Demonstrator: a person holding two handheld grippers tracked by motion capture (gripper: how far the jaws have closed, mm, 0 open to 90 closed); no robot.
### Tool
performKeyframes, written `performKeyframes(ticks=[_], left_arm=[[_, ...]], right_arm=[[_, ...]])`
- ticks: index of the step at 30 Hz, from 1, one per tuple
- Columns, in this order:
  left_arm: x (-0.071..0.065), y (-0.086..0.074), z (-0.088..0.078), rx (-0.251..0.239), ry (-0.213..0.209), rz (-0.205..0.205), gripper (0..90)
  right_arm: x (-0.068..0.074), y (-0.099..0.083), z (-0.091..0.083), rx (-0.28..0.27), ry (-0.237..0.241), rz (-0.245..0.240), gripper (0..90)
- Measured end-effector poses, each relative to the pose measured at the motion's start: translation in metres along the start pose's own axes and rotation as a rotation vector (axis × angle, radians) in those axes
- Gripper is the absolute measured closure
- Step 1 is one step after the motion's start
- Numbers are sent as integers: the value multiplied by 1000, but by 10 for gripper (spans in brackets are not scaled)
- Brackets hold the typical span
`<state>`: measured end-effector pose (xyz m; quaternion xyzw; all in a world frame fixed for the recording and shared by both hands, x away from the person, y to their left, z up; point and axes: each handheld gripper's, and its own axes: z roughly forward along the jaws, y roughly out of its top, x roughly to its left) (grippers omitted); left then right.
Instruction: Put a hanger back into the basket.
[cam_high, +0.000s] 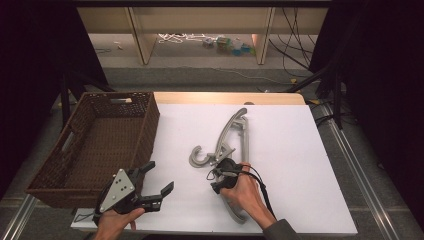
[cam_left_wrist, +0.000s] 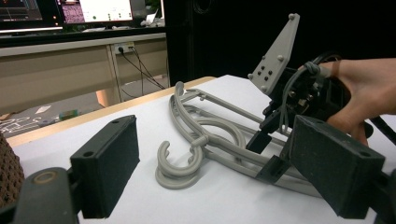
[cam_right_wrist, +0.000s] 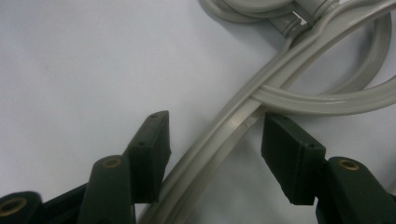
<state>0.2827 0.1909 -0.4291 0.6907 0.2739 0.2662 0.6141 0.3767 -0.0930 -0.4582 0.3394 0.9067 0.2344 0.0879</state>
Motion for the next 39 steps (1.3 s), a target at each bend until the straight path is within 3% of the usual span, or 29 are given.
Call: performKeyframes(ticks=[5, 8, 13, 15, 28, 35, 39], left_arm=[[0, 0, 0, 1, -1, -2, 156], [1, 0, 0, 5, -1, -5, 156], [1, 0, 0, 7, 1, -3, 157], [1, 0, 1, 8, 0, -2, 157], [2, 0, 0, 13, -1, -6, 157], [3, 0, -1, 6, -2, 1, 157], [2, 0, 0, -9, -10, -4, 158]], right_arm=[[0, 3, -6, -10, 17, 3, 558], [4, 4, -7, 15, -7, -23, 562], [5, 6, -4, 39, -30, -18, 523], [7, 7, -4, 46, -44, -27, 553], [4, 6, -12, 70, -13, 12, 610], [3, 2, -34, 60, -6, 9, 638], [-4, -10, -43, 73, -17, 3, 670]])
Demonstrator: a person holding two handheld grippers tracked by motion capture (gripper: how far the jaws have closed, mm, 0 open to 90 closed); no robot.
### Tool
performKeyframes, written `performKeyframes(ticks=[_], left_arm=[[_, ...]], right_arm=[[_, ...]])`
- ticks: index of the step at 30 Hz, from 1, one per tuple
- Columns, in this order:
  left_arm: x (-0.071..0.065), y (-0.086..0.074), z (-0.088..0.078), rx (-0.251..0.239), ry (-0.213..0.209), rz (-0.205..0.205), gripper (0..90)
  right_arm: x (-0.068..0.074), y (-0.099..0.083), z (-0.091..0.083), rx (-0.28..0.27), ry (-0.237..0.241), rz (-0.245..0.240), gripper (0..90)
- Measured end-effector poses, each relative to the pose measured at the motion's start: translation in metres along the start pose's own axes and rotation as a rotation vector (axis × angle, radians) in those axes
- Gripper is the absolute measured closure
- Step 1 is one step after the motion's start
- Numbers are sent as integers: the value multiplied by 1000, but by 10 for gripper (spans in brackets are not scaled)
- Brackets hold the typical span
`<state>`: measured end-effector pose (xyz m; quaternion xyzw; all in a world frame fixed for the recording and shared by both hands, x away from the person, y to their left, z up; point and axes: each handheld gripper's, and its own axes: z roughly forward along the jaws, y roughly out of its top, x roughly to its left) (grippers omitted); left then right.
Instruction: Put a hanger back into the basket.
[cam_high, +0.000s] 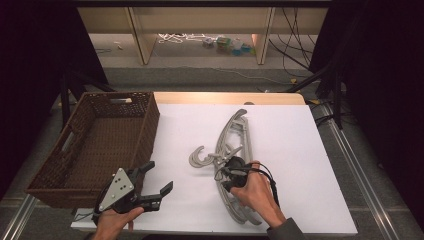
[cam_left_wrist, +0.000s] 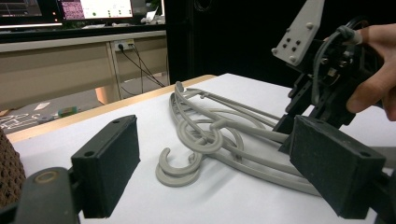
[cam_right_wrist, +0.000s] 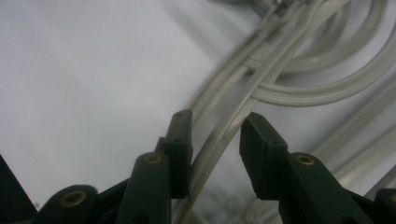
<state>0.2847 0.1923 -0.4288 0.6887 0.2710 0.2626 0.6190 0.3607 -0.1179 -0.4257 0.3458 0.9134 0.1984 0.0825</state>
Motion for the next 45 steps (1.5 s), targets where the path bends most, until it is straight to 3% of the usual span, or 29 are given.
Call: performKeyframes(ticks=[1, 3, 7, 13, 17, 22, 25, 28, 31, 32, 35, 40, 45], left_arm=[[0, 1, -1, 16, 7, 5, 158], [0, 0, 0, -2, -2, 0, 158], [0, 0, -1, 18, 6, 5, 158], [0, 0, -1, 17, 10, 0, 158], [0, 0, -1, 17, 10, -1, 158], [0, 0, 0, 21, 9, 1, 158], [0, 0, 0, 21, 10, 1, 158], [0, 0, 0, 23, 11, -1, 158], [0, 0, 0, 30, 11, 12, 159], [-1, -1, 0, 30, 16, 19, 160], [-3, -2, 2, 39, 12, 34, 160], [-5, -2, 3, 52, 10, 54, 161], [-7, -5, 5, 111, 19, 92, 176]], right_arm=[[-4, -8, -4, 24, -9, -12, 686], [-7, -12, -6, 24, -12, -22, 693], [-19, -24, -12, 40, -23, -38, 713], [-33, -35, -18, 39, -22, -32, 748], [-41, -44, -24, 44, -51, -30, 784], [-56, -61, -35, 24, -81, -9, 822], [-62, -69, -39, -19, -86, -34, 823], [-62, -71, -46, -47, -105, -104, 823], [-59, -70, -55, -62, -133, -118, 824], [-60, -70, -57, -83, -133, -140, 824], [-54, -68, -68, -109, -125, -141, 824], [-46, -62, -79, -195, -84, -171, 824], [-38, -61, -80, -211, -21, -206, 824]])
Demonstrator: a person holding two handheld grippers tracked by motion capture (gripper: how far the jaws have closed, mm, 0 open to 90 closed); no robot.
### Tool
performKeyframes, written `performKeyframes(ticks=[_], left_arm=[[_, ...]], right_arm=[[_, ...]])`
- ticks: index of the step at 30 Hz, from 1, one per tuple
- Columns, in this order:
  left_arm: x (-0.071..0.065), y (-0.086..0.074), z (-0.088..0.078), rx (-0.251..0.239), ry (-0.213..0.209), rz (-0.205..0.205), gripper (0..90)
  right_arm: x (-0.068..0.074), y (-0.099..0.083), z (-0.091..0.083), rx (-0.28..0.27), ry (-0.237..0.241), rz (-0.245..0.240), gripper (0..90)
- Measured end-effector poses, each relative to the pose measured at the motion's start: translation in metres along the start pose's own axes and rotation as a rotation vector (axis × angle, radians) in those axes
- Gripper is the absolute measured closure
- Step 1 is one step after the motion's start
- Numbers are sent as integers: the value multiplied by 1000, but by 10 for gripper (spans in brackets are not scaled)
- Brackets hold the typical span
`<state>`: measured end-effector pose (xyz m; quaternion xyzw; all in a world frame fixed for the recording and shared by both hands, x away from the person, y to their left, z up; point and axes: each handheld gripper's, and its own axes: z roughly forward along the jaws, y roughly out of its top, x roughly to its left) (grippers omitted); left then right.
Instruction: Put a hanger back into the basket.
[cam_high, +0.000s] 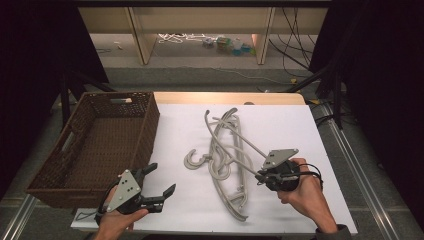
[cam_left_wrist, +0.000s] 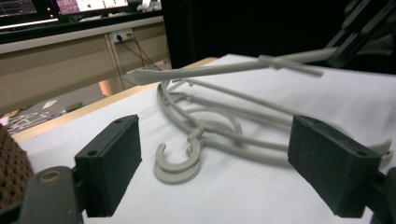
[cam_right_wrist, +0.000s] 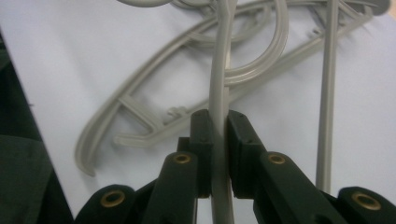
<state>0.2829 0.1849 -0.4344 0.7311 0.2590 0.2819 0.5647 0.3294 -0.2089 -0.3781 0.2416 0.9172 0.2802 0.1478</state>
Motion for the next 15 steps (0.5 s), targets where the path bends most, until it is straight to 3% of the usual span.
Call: performKeyframes(ticks=[1, 3, 7, 11, 15], left_arm=[[-2, -1, 0, 16, -5, -10, 176], [-4, -1, 1, 35, -10, 35, 176], [-6, 0, 9, 52, -29, 112, 217], [-6, 1, 23, 73, -50, 149, 228], [-9, 3, 34, 95, -48, 246, 237]], right_arm=[[1, 0, 1, -8, -2, -19, 824], [7, 0, -1, -18, 36, -13, 824], [19, 2, -7, -29, 61, -57, 825], [29, 7, -11, -38, 84, -95, 825], [35, 11, -15, -61, 116, -120, 825]])
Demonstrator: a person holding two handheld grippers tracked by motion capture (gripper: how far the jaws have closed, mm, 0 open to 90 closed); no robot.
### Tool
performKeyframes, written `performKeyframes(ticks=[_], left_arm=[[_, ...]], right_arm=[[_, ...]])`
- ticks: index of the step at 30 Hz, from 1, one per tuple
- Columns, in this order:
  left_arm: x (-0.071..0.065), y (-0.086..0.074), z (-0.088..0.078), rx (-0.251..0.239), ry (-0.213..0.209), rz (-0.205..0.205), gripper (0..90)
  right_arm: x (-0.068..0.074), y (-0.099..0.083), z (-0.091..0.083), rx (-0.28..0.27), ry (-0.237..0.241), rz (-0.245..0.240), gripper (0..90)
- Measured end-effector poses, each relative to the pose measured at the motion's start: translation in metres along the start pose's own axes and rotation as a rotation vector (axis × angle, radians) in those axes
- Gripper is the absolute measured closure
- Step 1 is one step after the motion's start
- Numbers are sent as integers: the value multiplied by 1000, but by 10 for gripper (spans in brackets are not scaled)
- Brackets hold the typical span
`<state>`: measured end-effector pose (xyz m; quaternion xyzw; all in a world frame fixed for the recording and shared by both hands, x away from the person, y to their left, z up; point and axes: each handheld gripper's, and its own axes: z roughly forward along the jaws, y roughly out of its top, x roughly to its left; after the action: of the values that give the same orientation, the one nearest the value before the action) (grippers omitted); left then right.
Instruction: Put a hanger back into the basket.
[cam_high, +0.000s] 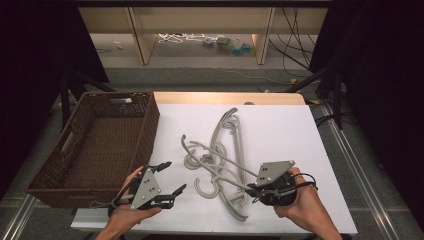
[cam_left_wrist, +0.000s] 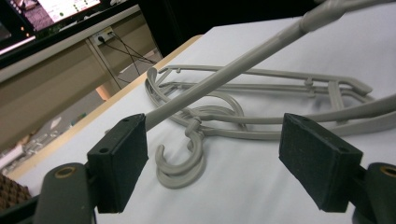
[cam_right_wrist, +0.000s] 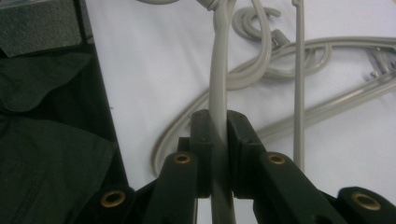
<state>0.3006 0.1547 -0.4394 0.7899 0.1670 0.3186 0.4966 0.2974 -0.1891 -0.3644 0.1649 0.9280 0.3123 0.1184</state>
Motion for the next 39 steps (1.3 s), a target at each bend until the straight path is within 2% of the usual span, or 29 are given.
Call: performKeyframes(ticks=[1, 4, 8, 9, 11, 12, 14, 18, 20, 21, 24, 26, 28, 31, 33, 35, 36, 39], left_arm=[[1, 2, 2, 8, 13, 54, 239], [0, 8, 5, 2, -2, 72, 243], [-3, 10, 7, 24, -29, 132, 255], [-4, 9, 7, 29, -44, 118, 261], [-4, 9, 8, 26, -59, 144, 300], [-6, 9, 9, 24, -74, 135, 295], [-6, 9, 10, 22, -95, 172, 298], [-9, 7, 15, 47, -160, 203, 322], [-11, 4, 19, 67, -172, 239, 344], [-12, 3, 21, 70, -191, 239, 349], [-13, 2, 25, 74, -223, 252, 427], [-13, 3, 27, 64, -232, 266, 517], [-12, 3, 28, 69, -257, 259, 597], [-10, 3, 31, 64, -294, 303, 644], [-9, 4, 32, 59, -304, 349, 695], [-10, 6, 32, 66, -324, 371, 710], [-10, 6, 32, 57, -327, 369, 715], [-10, 12, 28, 56, -333, 417, 734]], right_arm=[[2, 1, 0, 1, 1, -5, 826], [5, 5, 1, -7, 20, -17, 826], [9, 7, 3, -4, 62, -30, 825], [10, 7, 4, -5, 59, -31, 825], [12, 9, 6, -5, 75, -45, 824], [13, 10, 6, -13, 80, -49, 824], [15, 11, 7, -12, 97, -56, 823], [19, 13, 8, -6, 111, -81, 823], [19, 14, 9, -11, 117, -81, 823], [19, 14, 9, -10, 119, -84, 823], [20, 14, 8, -13, 120, -83, 823], [19, 14, 8, -9, 126, -83, 823], [19, 14, 9, -12, 133, -84, 823], [20, 14, 9, -13, 140, -86, 823], [19, 13, 9, -12, 140, -90, 822], [17, 12, 9, -13, 144, -94, 822], [16, 11, 8, -15, 146, -93, 821], [13, 9, 6, -33, 164, -106, 819]])
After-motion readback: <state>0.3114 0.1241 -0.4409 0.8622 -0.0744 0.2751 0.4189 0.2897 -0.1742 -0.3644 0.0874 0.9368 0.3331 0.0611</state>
